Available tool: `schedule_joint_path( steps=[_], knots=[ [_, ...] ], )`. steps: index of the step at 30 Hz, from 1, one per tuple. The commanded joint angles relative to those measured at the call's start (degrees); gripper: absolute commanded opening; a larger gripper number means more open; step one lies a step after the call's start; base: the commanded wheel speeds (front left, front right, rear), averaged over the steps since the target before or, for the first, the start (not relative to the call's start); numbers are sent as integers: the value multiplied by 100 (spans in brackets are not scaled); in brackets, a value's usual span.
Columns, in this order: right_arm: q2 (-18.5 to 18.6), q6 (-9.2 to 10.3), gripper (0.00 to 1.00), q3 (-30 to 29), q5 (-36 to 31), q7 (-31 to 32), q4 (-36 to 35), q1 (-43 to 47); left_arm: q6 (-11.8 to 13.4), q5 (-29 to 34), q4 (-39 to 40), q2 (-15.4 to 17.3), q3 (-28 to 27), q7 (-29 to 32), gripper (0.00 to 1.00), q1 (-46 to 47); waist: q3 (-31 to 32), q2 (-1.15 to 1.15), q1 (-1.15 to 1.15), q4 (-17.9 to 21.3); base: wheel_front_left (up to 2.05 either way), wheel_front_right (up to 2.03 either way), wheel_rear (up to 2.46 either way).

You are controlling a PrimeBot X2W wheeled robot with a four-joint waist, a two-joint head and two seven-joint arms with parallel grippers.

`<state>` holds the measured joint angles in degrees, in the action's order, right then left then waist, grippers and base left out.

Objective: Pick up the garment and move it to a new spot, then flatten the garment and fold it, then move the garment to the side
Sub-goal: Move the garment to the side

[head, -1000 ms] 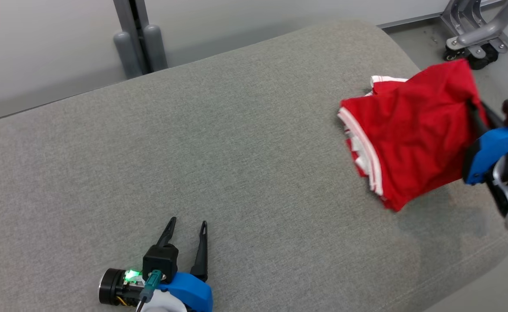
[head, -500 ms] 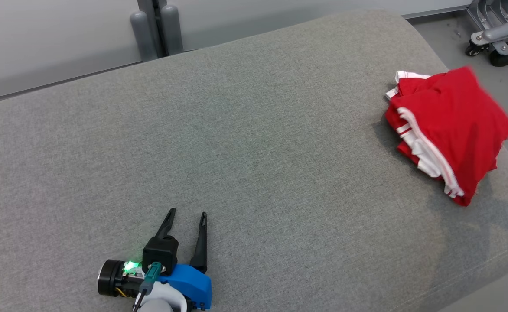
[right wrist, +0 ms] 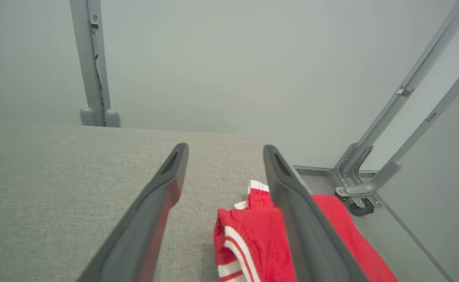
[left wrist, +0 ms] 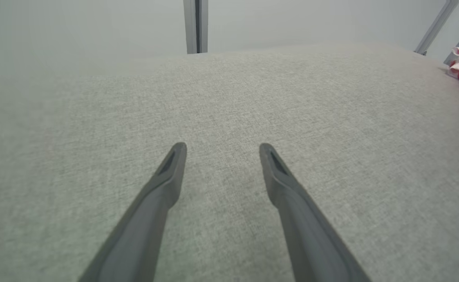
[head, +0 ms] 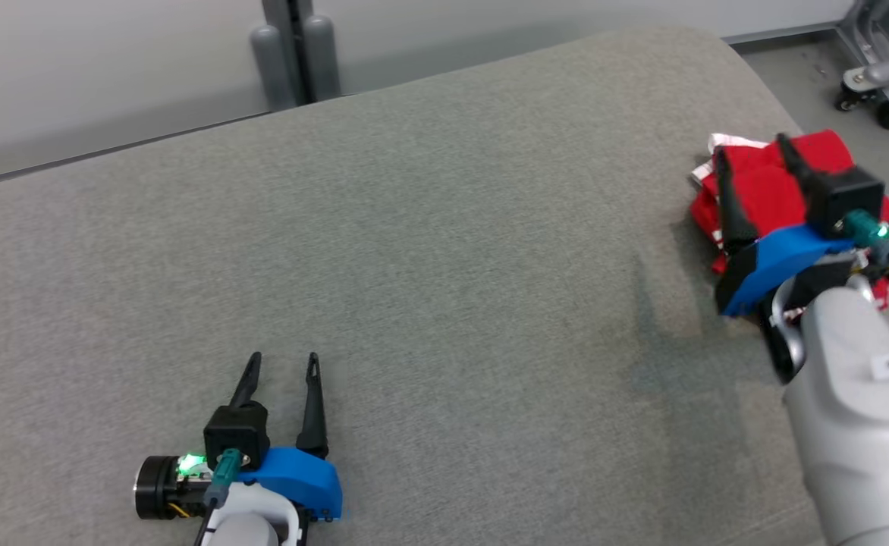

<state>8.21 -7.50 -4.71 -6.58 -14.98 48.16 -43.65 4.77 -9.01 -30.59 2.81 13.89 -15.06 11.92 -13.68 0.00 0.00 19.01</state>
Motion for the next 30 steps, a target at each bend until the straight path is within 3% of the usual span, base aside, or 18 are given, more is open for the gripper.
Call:
schedule_joint_path(
  steps=[1,7,17,22,30],
  knots=[
    [-74,2,100,189,240,-21,-270,282,55,-24,66,16,-83,-13,100,-18,9,0,0,-124,0,0,0],
    [-202,2,100,612,879,-21,-980,1170,145,-87,221,14,-307,-13,100,-58,147,0,0,-698,0,0,0],
    [-435,2,100,519,1125,-22,-1364,2156,295,-419,476,9,-590,-13,100,-377,490,0,0,-1629,0,0,0],
    [-502,2,100,481,1163,-22,-1395,2466,226,-488,560,10,-694,-13,100,-555,681,0,0,-1828,0,0,0],
    [-525,1,100,602,1280,-22,-1363,2771,108,-659,504,12,-766,-13,100,-844,1009,0,0,-1823,0,0,0]
  ],
)
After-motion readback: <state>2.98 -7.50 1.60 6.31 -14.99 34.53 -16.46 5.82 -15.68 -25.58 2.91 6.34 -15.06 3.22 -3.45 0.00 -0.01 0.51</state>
